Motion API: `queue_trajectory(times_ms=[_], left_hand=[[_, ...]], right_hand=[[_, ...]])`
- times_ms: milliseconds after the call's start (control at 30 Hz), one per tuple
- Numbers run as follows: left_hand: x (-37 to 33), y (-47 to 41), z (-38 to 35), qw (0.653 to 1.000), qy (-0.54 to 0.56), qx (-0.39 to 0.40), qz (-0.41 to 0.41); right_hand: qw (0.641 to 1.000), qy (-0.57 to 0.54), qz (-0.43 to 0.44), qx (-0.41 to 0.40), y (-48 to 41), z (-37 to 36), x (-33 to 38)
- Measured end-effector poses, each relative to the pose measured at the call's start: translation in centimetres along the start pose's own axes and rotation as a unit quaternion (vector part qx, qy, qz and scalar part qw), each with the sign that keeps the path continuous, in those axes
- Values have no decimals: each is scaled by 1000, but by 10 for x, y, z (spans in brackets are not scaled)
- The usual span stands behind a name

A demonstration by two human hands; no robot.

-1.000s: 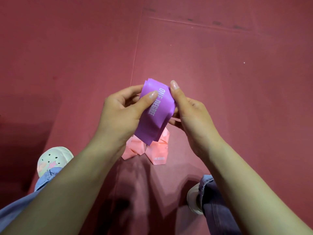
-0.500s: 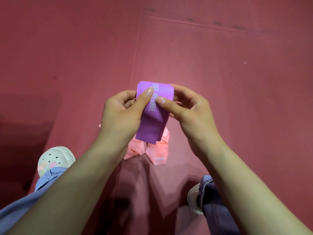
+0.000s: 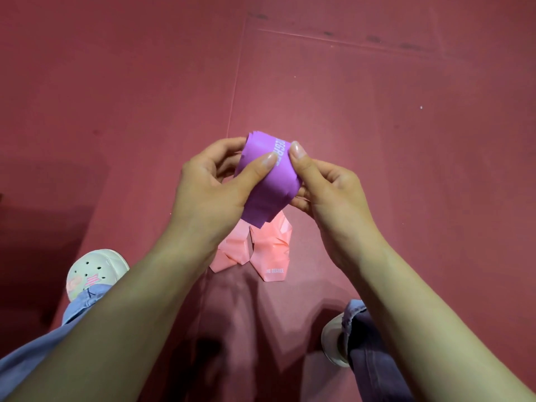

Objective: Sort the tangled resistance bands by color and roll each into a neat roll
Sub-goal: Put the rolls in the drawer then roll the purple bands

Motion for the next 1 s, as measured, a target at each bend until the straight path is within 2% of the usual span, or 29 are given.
queue_trajectory(times_ms=[100,233,333,467,667,833,1000], left_hand=[[4,-1,5,999,9,-45,7],[11,0,10,992,31,-105,58],[10,0,10,992,32,-103,71],[10,1,4,992,48,-70,91],[4,1,-3,997,71,-4,40],[3,2,0,998,34,-45,26],[9,2,6,993,38,-88,63]], right_hand=[[1000,18,0,23,0,-3,-2],[998,32,35,47,1,-7,0],[996,35,67,42,1,-6,4],[997,24,55,42,2,-3,3],[999,26,42,17,2,-2,3],[999,36,25,18,1,-4,1],[996,10,68,59,2,-8,7]])
Point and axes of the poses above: each hand's wrist, its own y-axis away from the middle knuckle, its own z-axis out of the back of the hand, x = y × z, the point moved 5 cm from there along -y, towards the middle knuckle, and after that the axes turned 7 degrees about x, right-handed, at the moved point
